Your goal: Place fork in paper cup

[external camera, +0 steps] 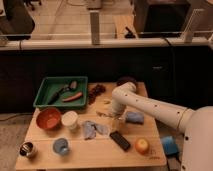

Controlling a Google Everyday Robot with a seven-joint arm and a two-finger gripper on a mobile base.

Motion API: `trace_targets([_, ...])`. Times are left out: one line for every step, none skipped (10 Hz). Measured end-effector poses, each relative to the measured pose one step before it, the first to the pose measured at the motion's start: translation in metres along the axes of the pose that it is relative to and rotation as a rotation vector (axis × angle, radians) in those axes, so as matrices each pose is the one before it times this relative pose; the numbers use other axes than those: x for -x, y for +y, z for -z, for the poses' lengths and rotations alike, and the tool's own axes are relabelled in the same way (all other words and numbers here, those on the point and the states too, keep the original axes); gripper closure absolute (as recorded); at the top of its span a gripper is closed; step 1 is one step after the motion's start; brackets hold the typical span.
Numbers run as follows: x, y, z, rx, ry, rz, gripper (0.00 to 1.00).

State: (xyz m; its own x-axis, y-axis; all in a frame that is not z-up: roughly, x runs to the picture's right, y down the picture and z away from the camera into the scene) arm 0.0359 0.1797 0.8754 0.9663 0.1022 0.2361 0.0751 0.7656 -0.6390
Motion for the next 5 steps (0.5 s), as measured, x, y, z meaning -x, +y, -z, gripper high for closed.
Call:
trace_targets([-0.00004, 0.00006, 0.00001, 0.00012, 0.00014, 0.00024, 0.2])
trace_targets([-0.00008, 0.00008, -0.00003, 0.00029, 0.00026, 0.00001, 0.2])
trace_targets([-0.00036, 0.00028, 0.0002, 0.00105, 0.00096, -0.0001, 0.2])
trace_targets([-0.00018, 0.00013, 0.00022, 0.0003, 0.00008, -0.00027, 0.2])
trace_targets([-0.00011, -0.00008, 0.00062, -0.00053, -0.00001, -0.00004, 0.2])
